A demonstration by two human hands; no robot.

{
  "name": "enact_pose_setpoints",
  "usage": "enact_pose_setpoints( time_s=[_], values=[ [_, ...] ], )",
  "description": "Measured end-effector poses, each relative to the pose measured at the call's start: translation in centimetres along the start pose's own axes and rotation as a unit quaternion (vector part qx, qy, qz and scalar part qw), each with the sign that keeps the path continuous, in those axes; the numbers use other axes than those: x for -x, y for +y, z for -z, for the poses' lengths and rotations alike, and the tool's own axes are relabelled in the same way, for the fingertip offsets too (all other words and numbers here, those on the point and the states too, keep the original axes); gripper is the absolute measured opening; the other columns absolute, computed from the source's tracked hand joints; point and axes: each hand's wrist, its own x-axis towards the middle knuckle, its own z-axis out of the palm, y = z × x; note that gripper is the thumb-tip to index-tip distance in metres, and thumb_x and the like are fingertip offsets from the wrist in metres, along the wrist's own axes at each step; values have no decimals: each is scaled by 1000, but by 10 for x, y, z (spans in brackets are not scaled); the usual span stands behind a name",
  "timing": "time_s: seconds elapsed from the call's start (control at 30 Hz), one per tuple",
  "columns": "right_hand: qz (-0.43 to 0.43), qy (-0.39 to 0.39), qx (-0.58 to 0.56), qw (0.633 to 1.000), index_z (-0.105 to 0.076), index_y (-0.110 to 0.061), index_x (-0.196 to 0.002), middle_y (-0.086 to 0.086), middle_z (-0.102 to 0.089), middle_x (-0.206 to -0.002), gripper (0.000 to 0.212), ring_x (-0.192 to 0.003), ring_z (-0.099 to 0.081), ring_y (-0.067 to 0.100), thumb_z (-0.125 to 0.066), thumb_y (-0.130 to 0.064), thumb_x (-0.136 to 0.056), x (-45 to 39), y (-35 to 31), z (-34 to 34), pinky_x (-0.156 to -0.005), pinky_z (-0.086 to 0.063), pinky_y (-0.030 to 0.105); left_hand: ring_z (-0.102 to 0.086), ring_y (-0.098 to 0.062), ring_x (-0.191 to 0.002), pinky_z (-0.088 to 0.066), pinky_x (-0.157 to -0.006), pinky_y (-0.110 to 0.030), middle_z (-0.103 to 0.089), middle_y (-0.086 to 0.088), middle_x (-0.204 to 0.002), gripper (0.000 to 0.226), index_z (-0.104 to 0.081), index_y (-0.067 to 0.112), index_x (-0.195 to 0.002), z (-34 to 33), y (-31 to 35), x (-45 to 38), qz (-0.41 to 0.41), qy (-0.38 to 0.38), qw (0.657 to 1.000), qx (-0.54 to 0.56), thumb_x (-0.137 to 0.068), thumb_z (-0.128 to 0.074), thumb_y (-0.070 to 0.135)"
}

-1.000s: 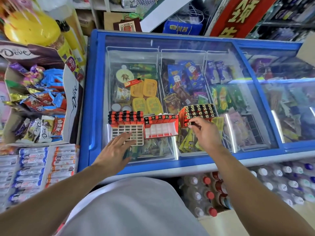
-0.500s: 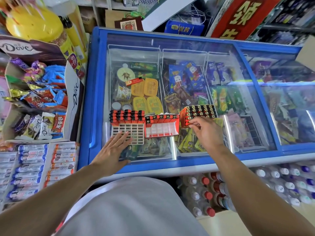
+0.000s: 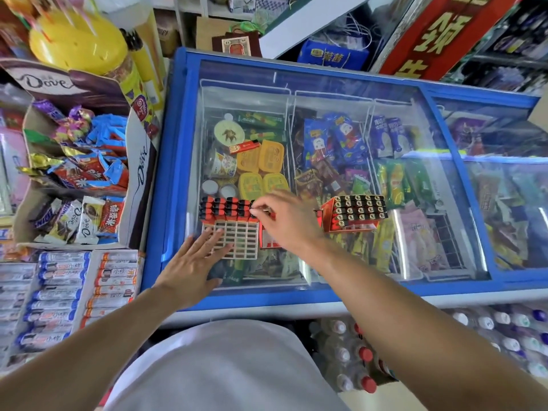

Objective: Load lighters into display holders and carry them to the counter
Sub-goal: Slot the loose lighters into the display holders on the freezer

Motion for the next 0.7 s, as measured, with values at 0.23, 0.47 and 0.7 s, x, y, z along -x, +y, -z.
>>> enact_pose_setpoints(
  time_s=[0.23, 0.47, 0.7],
  values=[
    [-82, 88, -148, 982, -69, -23, -108, -12, -69, -106, 14, -91, -60, 2, -61, -29, -99, -65, -5, -14, -75, -50, 18, 29, -14, -149, 14, -123, -46, 27, 11, -162, 85, 7, 44, -156, 6, 0, -4, 8, -20, 999, 33, -96, -52, 56],
    [-142, -82, -11, 986, -47, -29, -144, -1, -47, -151, 52, -89, -57, 0, -65, -23, -95, -138, 58, -27, -91, -50, 33, 42, -9, -141, 23, -119, -42, 40, 13, -157, 95, 23, 38, -153, 12, 4, -13, 53, -53, 994, 74, -97, -52, 54],
    [-124, -137, 63, 981, -50, -25, -143, 4, -48, -144, 51, -133, -44, 30, -63, -37, -95, -180, 68, -46, -107, -42, 47, 41, -10, -142, 22, -119, -44, 41, 11, -156, 99, 21, 37, -154, 16, 2, -16, 46, -99, 988, 106, -95, -56, 54]
  ],
)
